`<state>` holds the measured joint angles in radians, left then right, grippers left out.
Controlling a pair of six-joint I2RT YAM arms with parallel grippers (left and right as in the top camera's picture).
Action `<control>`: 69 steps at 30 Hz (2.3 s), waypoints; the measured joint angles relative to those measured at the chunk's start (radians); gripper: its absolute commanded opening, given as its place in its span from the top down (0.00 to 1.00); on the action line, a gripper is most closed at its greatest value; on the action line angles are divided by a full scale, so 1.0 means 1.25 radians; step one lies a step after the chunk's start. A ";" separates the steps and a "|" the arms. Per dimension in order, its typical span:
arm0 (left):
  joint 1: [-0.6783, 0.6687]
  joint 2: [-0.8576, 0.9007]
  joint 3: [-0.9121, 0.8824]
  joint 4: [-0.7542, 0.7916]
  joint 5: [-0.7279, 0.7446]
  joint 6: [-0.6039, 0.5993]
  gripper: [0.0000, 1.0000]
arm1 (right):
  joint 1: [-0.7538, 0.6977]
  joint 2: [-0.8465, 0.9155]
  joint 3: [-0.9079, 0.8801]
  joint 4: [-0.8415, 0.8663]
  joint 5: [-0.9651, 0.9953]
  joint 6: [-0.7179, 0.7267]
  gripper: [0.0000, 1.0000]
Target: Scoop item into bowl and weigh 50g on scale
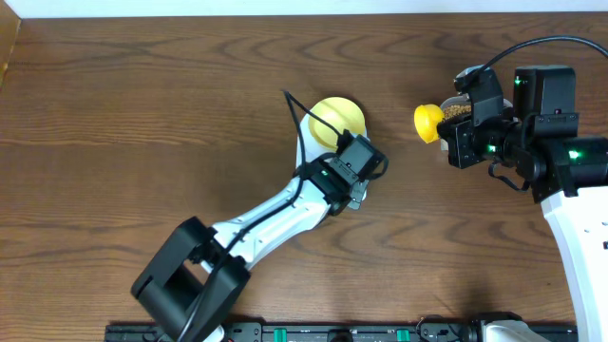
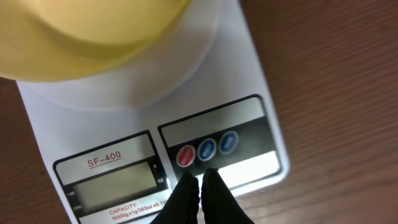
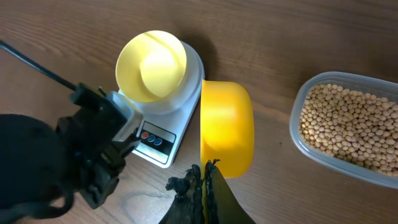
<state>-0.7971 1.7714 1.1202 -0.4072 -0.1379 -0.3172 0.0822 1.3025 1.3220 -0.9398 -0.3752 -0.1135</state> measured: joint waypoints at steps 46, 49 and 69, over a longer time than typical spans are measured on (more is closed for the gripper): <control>0.010 0.086 0.000 0.054 -0.051 -0.003 0.92 | 0.000 0.000 0.000 -0.016 0.005 0.000 0.99; 0.011 0.086 0.001 0.043 -0.055 -0.003 0.93 | 0.000 0.000 0.000 -0.016 0.005 0.000 0.99; 0.014 0.086 0.002 0.036 -0.056 0.022 0.92 | 0.000 0.000 0.000 -0.016 0.004 0.000 0.99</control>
<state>-0.7799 1.8793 1.1225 -0.3622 -0.2081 -0.2897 0.0822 1.3025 1.3220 -0.9592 -0.3698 -0.1139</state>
